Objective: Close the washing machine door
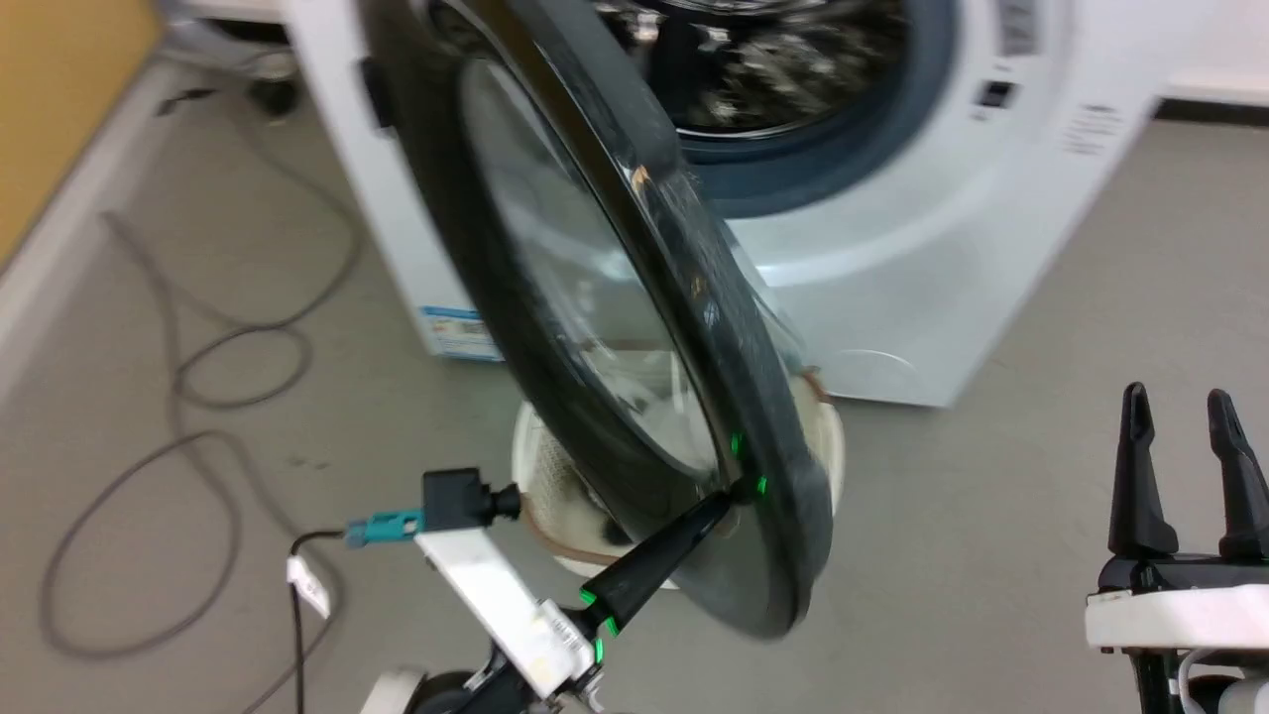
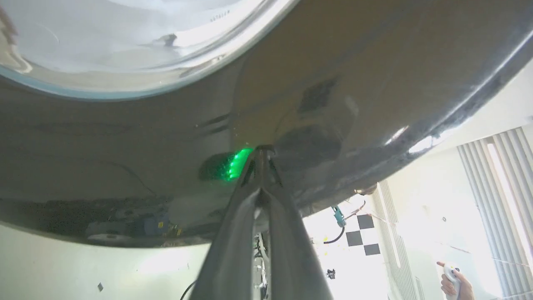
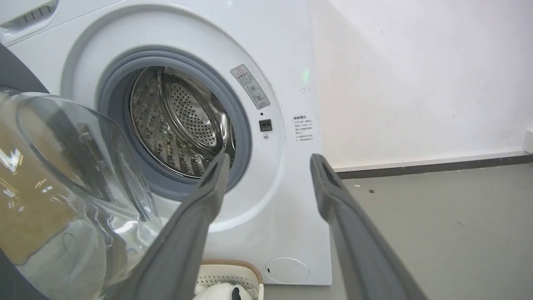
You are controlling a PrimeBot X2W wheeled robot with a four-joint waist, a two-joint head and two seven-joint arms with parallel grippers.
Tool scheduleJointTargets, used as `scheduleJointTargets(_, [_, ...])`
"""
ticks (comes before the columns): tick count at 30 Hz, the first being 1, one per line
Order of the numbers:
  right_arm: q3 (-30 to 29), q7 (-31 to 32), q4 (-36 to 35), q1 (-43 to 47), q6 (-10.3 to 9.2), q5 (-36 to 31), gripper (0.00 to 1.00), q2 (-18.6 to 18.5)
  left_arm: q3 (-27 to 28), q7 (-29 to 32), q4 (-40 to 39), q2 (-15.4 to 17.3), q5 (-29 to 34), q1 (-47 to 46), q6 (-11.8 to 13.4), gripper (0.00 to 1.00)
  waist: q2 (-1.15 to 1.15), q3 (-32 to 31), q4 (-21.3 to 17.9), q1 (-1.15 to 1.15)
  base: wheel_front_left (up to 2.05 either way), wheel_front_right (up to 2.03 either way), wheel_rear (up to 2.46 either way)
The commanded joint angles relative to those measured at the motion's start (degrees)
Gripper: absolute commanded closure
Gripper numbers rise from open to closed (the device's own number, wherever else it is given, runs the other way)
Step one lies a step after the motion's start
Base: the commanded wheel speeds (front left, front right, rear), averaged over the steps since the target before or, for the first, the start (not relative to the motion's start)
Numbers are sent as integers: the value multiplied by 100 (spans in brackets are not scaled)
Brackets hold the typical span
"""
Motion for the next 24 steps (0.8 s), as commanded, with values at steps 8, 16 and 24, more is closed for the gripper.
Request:
scheduleJointTargets(8, [19, -25, 32, -143, 5, 172, 0, 7, -455, -917, 621, -8, -93, -867, -31, 100, 0, 227, -962, 0, 0, 0, 0])
scheduleJointTargets(16, [83, -25, 59, -146, 5, 381, 0, 7, -894, -1588, 1160, -8, -215, -1436, -31, 100, 0, 214, -1123, 0, 0, 0, 0])
scheduleJointTargets(24, [78, -25, 138, -27, 5, 401, 0, 7, -1483, -3283, 1044, 677, 1261, -1618, -31, 100, 0, -87, -983, 0, 0, 0, 0])
